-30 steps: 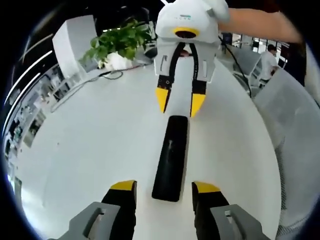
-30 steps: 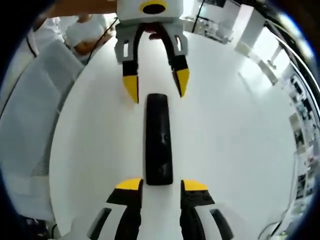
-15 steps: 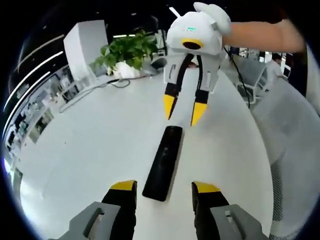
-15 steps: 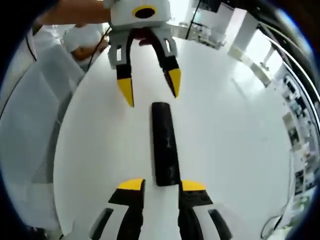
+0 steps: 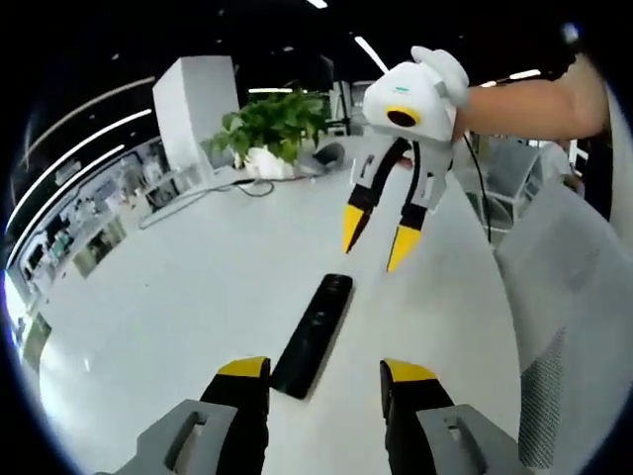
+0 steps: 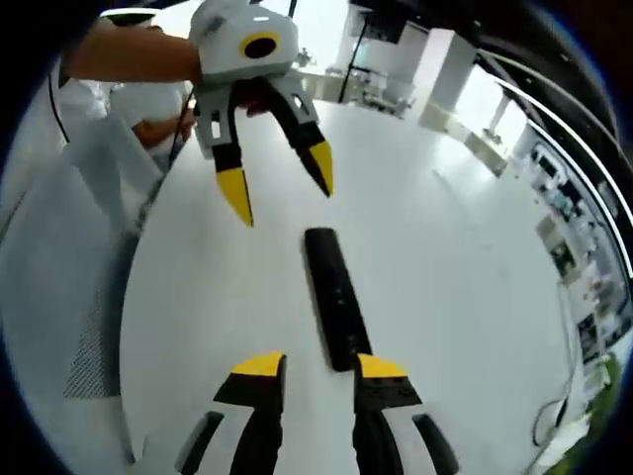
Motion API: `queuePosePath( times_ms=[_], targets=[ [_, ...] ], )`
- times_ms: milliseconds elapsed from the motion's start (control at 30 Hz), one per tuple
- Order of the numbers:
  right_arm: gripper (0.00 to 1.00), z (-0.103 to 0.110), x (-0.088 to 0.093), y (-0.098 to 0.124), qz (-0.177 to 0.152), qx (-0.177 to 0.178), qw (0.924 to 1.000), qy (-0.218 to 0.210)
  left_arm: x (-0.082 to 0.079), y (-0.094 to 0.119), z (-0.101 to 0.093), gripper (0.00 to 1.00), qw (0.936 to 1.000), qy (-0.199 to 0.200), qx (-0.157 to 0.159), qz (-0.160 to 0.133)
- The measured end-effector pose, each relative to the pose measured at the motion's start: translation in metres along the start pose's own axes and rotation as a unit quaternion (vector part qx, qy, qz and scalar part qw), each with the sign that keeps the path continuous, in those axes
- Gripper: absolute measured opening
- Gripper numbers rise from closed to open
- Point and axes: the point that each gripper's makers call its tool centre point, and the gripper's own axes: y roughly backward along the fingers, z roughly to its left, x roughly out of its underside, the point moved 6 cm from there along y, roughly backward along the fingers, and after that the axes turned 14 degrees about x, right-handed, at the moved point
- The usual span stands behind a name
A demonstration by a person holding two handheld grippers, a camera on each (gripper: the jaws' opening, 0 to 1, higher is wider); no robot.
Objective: Press the specified remote control buttons in sequence, fully releasing each button before pressing the next.
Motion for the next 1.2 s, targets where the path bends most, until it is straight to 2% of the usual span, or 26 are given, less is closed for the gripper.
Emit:
queuePosePath(
  times_ms=[267, 400, 767, 1000, 1200],
  targets=[
    [0.25, 0.017, 0.000, 0.012, -0.030, 0.019, 0.9988, -0.035, 0.001, 0.003, -0.024, 0.47, 0.9992, 0.006, -0.019, -0.034],
    [0.26, 0.023, 0.003, 0.018, -0.048, 0.031, 0.9966, -0.059, 0.000, 0.006, -0.032, 0.48, 0.9974, 0.020, -0.033, -0.062],
    [0.31, 0.047, 0.009, 0.029, -0.071, 0.041, 0.9925, -0.091, 0.007, 0.014, -0.057, 0.52, 0.9925, 0.048, -0.056, -0.097],
    [0.37, 0.058, 0.009, 0.039, -0.092, 0.057, 0.9876, -0.114, 0.011, 0.019, -0.067, 0.55, 0.9892, 0.062, -0.068, -0.114],
    [0.40, 0.065, 0.009, 0.044, -0.104, 0.066, 0.9837, -0.131, 0.005, 0.028, -0.071, 0.61, 0.9845, 0.074, -0.079, -0.138]
  ],
)
